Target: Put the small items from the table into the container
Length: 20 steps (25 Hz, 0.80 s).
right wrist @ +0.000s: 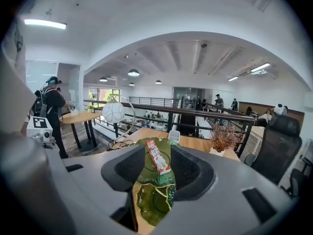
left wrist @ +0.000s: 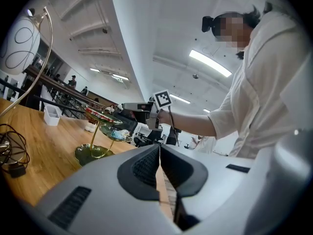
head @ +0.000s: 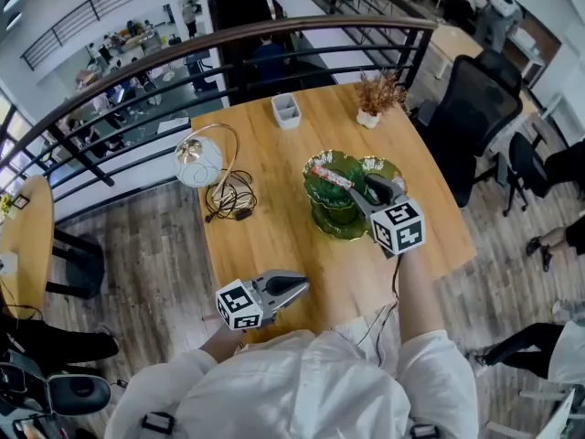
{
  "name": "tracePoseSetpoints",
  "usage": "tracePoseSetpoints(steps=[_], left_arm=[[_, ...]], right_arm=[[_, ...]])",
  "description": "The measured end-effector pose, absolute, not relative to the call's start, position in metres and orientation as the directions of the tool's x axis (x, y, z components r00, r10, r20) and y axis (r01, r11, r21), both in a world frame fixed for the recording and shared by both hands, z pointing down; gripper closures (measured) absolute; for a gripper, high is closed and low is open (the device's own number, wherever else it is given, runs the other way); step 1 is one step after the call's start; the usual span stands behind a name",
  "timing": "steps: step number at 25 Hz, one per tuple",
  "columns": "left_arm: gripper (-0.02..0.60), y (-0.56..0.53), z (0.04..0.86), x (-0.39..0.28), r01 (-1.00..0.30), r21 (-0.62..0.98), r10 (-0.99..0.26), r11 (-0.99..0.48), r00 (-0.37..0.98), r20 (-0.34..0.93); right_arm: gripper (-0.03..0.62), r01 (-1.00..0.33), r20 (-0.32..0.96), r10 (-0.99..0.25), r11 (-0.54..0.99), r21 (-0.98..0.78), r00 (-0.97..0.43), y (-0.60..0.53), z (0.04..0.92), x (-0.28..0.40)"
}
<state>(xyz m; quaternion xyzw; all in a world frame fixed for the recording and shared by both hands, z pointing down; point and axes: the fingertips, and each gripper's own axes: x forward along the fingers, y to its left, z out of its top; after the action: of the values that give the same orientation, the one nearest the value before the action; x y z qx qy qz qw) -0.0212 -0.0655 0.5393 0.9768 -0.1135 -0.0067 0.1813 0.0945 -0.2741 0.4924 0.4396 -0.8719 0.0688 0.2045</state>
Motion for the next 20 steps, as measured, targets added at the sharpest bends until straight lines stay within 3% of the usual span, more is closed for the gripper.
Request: tracePoseSetpoints(steps=[20], left_arm=[[0.572, -0.056, 0.528, 0.014, -0.204, 0.302, -0.201, -0.931, 0.979, 0.040]], right_arm=[[0.430, -0.829, 0.257, -0.797, 0.558, -0.034, -0.547, -0.157, 0.493, 0.136]])
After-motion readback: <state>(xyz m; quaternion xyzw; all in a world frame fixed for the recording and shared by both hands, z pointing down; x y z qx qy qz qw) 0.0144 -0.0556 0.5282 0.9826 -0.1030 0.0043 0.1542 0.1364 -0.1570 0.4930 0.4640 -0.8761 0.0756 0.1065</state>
